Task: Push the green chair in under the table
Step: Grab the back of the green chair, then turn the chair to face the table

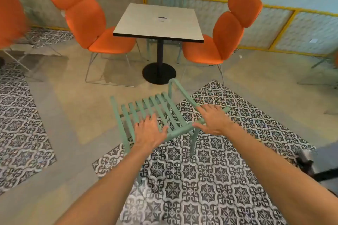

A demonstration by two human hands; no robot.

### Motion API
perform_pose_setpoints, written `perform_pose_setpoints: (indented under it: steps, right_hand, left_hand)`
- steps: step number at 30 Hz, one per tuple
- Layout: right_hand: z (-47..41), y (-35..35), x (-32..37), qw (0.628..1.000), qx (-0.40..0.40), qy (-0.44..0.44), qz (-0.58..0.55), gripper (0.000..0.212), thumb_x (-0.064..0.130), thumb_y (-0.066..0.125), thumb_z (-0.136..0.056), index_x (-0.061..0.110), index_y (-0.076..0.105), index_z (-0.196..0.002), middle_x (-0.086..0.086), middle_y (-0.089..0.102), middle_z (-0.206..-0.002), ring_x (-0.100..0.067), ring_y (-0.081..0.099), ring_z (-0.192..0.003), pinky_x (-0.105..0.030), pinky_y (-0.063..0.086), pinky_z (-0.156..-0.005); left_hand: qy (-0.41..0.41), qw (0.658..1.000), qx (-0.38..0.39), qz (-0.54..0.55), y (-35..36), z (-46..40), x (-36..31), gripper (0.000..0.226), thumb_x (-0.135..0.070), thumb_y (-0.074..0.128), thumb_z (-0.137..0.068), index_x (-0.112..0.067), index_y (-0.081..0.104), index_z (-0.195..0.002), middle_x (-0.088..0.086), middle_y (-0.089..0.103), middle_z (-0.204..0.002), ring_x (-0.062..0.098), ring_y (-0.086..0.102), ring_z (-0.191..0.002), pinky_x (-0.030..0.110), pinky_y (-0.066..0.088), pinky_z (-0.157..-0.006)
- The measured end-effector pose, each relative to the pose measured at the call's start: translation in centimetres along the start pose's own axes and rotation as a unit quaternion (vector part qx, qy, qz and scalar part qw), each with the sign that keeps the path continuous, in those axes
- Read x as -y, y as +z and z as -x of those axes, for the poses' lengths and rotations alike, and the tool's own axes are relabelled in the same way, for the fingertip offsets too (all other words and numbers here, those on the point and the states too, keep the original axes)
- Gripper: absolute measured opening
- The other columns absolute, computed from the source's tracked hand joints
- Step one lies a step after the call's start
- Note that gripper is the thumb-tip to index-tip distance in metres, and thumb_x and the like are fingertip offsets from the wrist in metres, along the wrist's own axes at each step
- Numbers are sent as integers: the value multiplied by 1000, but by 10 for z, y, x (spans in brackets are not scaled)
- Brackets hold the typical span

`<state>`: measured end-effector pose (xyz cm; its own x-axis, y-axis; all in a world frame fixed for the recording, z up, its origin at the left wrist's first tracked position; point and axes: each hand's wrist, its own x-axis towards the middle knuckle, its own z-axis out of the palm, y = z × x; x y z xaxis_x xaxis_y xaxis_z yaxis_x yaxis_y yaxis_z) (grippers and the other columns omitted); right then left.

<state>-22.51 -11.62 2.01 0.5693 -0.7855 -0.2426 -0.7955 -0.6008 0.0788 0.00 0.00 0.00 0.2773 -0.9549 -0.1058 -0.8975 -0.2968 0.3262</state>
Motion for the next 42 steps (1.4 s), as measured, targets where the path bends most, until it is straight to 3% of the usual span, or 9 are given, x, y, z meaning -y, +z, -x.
perform_pose_setpoints:
  steps: [5, 12, 14, 17, 22, 26, 30, 37, 42]
  right_hand:
    - [-18, 37, -19, 997, 50, -32, 45, 83, 75, 22, -88, 17, 27, -147, -15, 30, -154, -34, 28, -142, -61, 19, -116]
    - [-51, 74, -38, 994, 75, -63, 57, 86, 78, 11, -84, 17, 38, -139, -13, 50, -137, -31, 46, -128, -59, 26, -113]
    - [-58, 80, -44, 994, 70, -76, 41, 86, 82, 10, -81, 18, 44, -127, -10, 58, -123, -28, 54, -117, -58, 31, -111]
    - [-62, 87, -49, 993, 38, -106, 27, 83, 85, 5, -79, 21, 49, -110, -2, 61, -97, -24, 62, -96, -54, 41, -104]
    - [-60, 96, -58, 992, -18, -123, -16, 66, 81, 14, -85, 26, 51, -91, 5, 57, -86, -18, 58, -83, -51, 48, -96]
    - [-59, 93, -57, 998, -16, -69, 5, 84, 91, 9, -75, 26, 59, -91, 3, 60, -79, -20, 60, -79, -48, 49, -94]
    - [-47, 96, -30, 999, -35, -42, -2, 80, 91, 11, -76, 27, 58, -83, 4, 57, -70, -20, 59, -73, -52, 49, -94]
    - [-26, 102, 47, 998, -55, 27, -22, 90, 91, 6, -74, 24, 62, -96, -3, 66, -91, -26, 61, -96, -54, 38, -106]
    - [-20, 101, 102, 994, -63, 83, -30, 96, 92, 4, -72, 24, 62, -106, -5, 69, -105, -29, 58, -110, -52, 33, -108]
  left_hand:
    - [-46, 998, 35, -33, 57, 9, 3, 73, -70, 34, -87, -16, 38, -137, 11, 51, -135, 31, 49, -121, 55, 33, -106]
    - [-72, 993, 9, -98, 92, 10, 9, 80, -74, 10, -83, -17, 50, -120, 8, 65, -106, 32, 60, -98, 51, 45, -88]
    - [-75, 992, -6, -100, 94, 8, 9, 84, -76, 4, -81, -16, 53, -115, 8, 66, -102, 32, 61, -94, 49, 45, -84]
    - [-71, 992, -15, -102, 93, 8, 12, 84, -76, 5, -82, -17, 53, -116, 7, 66, -104, 31, 61, -95, 48, 44, -85]
    - [-42, 994, -12, -102, 90, 10, 25, 75, -74, 3, -85, -21, 47, -117, 5, 67, -106, 31, 59, -101, 51, 47, -85]
    - [-32, 993, -11, -109, 88, 14, 35, 71, -72, 4, -87, -23, 46, -119, 5, 66, -110, 32, 57, -104, 52, 47, -85]
    - [-20, 993, -17, -119, 84, 20, 56, 71, -72, 6, -88, -27, 49, -121, 5, 65, -111, 31, 58, -103, 51, 48, -85]
    - [0, 991, -24, -131, 64, 23, 115, 90, -83, 2, -78, -25, 59, -115, 3, 69, -103, 30, 62, -98, 52, 49, -86]
    - [43, 989, -25, -141, 43, 18, 163, 95, -87, -1, -73, -30, 58, -120, -2, 68, -94, 25, 63, -92, 45, 50, -82]
